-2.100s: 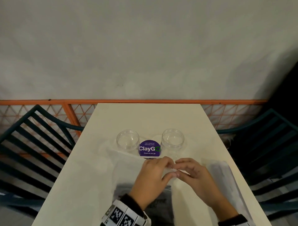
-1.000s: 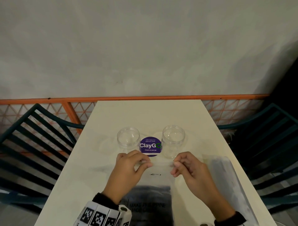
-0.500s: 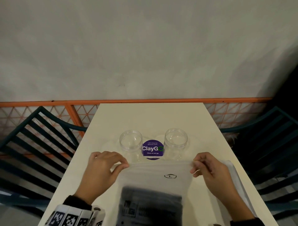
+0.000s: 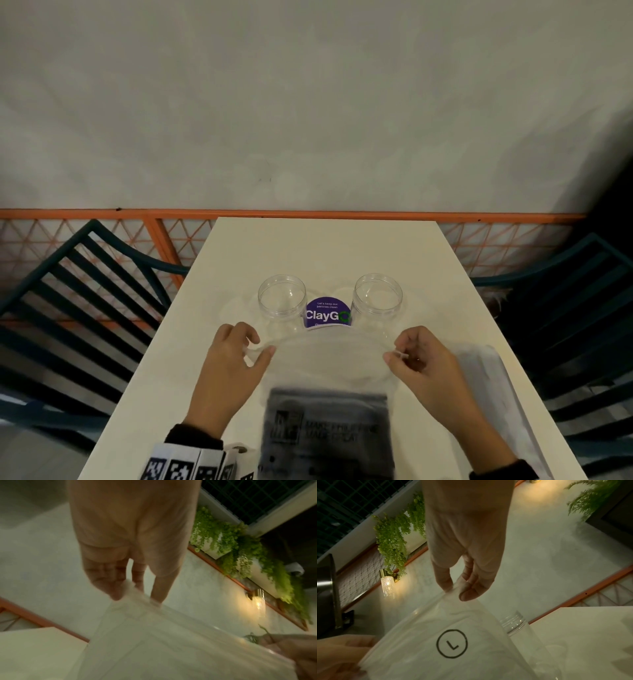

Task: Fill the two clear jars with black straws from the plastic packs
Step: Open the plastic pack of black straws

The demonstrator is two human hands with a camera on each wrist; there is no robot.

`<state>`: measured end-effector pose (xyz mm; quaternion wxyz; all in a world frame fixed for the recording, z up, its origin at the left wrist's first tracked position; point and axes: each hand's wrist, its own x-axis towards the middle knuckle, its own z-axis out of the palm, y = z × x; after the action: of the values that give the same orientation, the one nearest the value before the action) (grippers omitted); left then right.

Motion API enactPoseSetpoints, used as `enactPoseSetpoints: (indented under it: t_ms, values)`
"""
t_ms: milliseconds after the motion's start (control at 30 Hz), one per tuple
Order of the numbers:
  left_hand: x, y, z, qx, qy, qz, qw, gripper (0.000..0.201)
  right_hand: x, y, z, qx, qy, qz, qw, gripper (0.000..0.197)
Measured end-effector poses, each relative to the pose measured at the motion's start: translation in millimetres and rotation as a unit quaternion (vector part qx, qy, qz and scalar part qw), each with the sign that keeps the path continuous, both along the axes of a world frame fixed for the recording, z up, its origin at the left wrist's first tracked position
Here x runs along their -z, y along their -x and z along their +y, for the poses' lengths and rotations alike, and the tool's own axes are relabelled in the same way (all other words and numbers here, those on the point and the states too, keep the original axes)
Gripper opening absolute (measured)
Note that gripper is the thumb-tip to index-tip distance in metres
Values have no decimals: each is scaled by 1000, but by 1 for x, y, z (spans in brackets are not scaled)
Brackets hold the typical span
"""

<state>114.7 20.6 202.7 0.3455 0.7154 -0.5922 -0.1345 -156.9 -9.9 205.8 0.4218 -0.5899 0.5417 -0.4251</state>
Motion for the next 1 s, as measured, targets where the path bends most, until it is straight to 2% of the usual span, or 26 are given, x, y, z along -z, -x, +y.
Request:
enactPoseSetpoints:
  t_ms: [100,233,333,400,500,600,667,733,800,900,933,1000]
  values:
    - [-1,13,1,-10,-25,-146,989,36,2,-4,2,-11,-6,22,1000,24]
    - [-1,32,-2,90,-29,-226,970,34,-1,-9,5,-7,-2,31,999,20]
    - [4,19,1,45,-80,-218,972,37,-2,-2,3,33,7,18,999,17]
    - [3,9,5,11,-73,-170,983,31,-2,3,1,65,6,39,997,15]
    - [-2,5,7,11,-42,-16,999,15,5,3,-2,70,-16,93,993,13]
    - [-5,10,6,16,-29,167,985,8,11,-1,-3,42,-65,37,996,14]
    - [-7,17,6,24,-78,327,942,14,10,-7,-3,8,-107,-26,994,14]
    - [-4,21,7,39,-128,424,896,20,9,-13,-3,-24,-163,-113,980,15]
    - [1,20,5,48,-154,513,843,20,8,-15,-8,-42,-231,-207,950,14]
    - [4,4,4,31,-152,659,735,25,13,-5,-19,-49,-328,-356,874,15]
    - [6,-3,4,31,-145,700,699,37,15,0,-22,-50,-345,-412,842,29]
    - [8,-13,5,45,-140,749,646,67,23,8,-26,-48,-357,-491,793,53]
